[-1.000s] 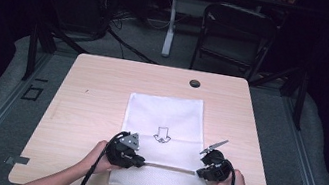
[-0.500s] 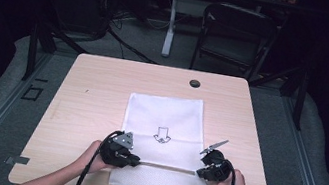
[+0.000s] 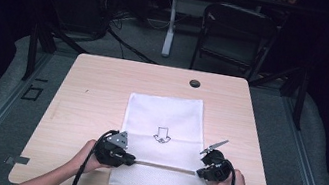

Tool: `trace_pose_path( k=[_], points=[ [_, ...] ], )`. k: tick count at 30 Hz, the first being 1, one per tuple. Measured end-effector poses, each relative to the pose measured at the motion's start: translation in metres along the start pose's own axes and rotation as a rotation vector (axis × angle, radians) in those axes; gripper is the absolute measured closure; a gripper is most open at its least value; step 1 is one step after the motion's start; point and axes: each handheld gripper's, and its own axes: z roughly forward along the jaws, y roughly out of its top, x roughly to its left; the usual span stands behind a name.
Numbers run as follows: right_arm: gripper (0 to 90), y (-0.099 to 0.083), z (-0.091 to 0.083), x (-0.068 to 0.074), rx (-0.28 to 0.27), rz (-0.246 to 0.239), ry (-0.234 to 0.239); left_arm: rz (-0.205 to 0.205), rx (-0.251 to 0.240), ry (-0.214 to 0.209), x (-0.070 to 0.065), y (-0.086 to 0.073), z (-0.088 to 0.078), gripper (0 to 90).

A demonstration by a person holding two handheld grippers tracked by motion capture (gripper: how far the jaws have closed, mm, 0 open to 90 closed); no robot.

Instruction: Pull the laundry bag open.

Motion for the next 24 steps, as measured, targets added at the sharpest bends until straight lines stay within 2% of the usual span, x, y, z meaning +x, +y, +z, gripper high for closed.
trace_pose_path(
  k=[5, 7, 16, 21, 22, 24],
  points=[
    [90.0, 0.0, 0.0, 0.0, 0.0, 0.0, 0.0, -0.005, 0.009, 0.012, 0.0, -0.003, -0.003, 81.6],
    [90.0, 0.0, 0.0, 0.0, 0.0, 0.0, 0.0, -0.011, 0.004, 0.002, 0.001, -0.004, -0.003, 81.6],
    [90.0, 0.0, 0.0, 0.0, 0.0, 0.001, 0.0, -0.017, 0.006, 0.008, 0.001, -0.008, -0.006, 81.6],
    [90.0, 0.0, 0.0, 0.0, 0.007, -0.004, -0.002, -0.016, 0.014, 0.012, 0.001, -0.011, -0.008, 81.6],
    [90.0, 0.0, 0.0, 0.0, 0.001, 0.001, -0.003, -0.005, 0.021, 0.015, 0.002, -0.012, -0.009, 81.6],
    [90.0, 0.0, 0.0, 0.0, 0.001, 0.002, -0.001, -0.018, 0.016, 0.017, 0.003, -0.015, -0.011, 81.7]
  ],
)
